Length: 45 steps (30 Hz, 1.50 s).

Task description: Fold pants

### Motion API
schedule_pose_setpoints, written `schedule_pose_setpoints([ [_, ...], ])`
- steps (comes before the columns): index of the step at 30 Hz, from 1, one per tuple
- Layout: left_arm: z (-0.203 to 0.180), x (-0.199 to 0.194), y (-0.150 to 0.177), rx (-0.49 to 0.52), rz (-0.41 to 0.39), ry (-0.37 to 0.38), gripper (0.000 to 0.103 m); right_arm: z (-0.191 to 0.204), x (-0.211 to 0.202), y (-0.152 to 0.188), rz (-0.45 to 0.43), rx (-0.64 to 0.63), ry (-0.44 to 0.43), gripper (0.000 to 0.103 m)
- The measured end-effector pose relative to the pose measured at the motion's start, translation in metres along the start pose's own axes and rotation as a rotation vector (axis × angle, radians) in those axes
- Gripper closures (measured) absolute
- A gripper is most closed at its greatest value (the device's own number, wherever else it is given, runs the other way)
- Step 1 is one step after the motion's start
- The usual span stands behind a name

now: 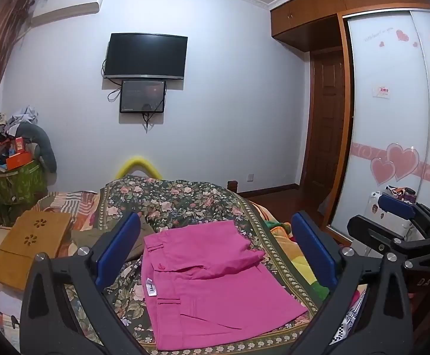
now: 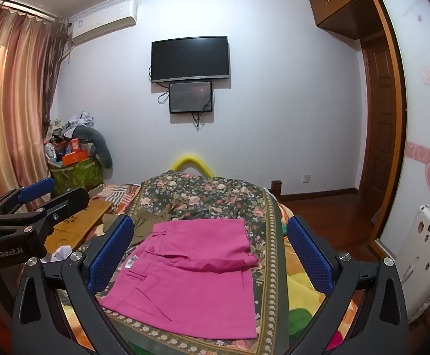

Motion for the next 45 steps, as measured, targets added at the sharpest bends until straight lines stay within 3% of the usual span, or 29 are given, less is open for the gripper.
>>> schedule_pose_setpoints([
  [9, 0.008, -0.003, 0.011, 0.005, -0.018, 0.0, 0.0, 0.0, 0.001, 0.001, -0.002, 0.002, 0.0, 0.0],
  [45, -0.005, 0.006, 0.0, 0.029, -0.009, -0.009, 0.0, -0.002, 0.006, 0.002, 0.003, 0.02, -0.001, 0.0],
])
Point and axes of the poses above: each gripper's, at about its wrist camera, not at the fingertips, and x roughly the way its jaws point, z to its left, y to its underside, the point moved 8 cm from there along x, roughly the way its jaws point, and after that the axes turned 3 degrees about -x, right-handed, at the moved point
